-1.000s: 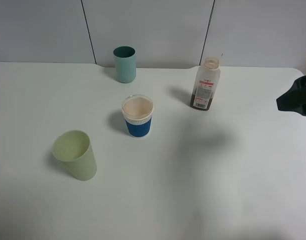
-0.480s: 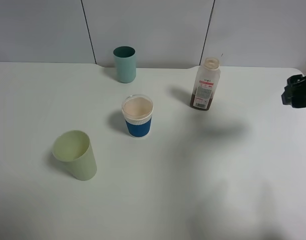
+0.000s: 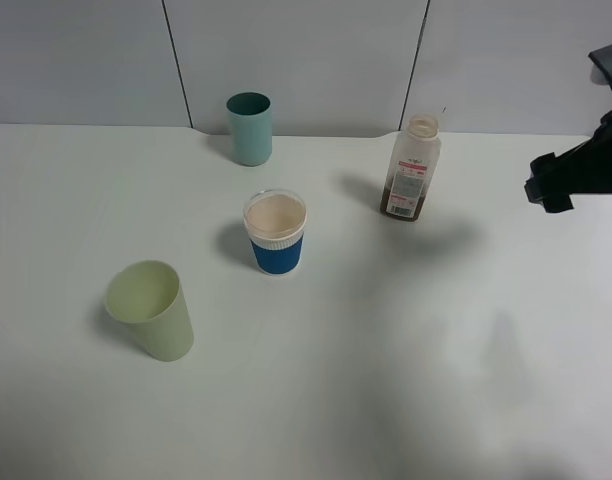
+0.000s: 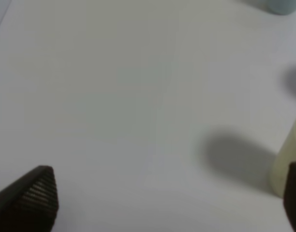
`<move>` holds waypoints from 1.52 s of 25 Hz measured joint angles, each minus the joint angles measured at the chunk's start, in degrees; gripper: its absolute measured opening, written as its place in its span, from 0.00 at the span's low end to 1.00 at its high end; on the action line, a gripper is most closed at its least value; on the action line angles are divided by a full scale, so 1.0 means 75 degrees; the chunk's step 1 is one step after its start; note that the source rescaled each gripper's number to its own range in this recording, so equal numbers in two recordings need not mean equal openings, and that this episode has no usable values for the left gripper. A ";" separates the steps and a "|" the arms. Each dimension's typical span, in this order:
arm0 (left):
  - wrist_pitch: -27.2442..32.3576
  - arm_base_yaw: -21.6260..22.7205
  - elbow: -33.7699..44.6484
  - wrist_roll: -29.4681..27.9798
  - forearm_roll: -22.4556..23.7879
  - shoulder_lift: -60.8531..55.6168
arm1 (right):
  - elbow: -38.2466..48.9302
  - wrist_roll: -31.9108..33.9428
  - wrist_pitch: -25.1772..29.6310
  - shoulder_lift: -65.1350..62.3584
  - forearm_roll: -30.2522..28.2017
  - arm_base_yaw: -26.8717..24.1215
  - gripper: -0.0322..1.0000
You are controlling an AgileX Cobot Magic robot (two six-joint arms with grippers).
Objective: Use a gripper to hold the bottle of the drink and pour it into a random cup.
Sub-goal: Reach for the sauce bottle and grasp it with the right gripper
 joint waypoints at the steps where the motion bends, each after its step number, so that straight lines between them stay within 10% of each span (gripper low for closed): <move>1: 0.0000 0.0000 0.0000 0.0000 0.0000 0.0000 | -0.0001 -0.0026 -0.0132 0.0119 -0.0009 0.0000 0.82; 17: 0.0000 0.0000 0.0000 0.0000 -0.0009 0.0000 | -0.0008 -0.0139 -0.1106 0.1986 -0.0568 0.0000 0.82; 29: 0.0000 0.0000 0.0000 0.0000 -0.0009 0.0000 | -0.0008 0.5636 -0.3282 0.2238 -0.5695 -0.0192 1.00; 38: 0.0000 0.0000 0.0000 0.0000 -0.0009 0.0000 | -0.0008 0.6409 -0.4778 0.2355 -0.8741 -0.1060 1.00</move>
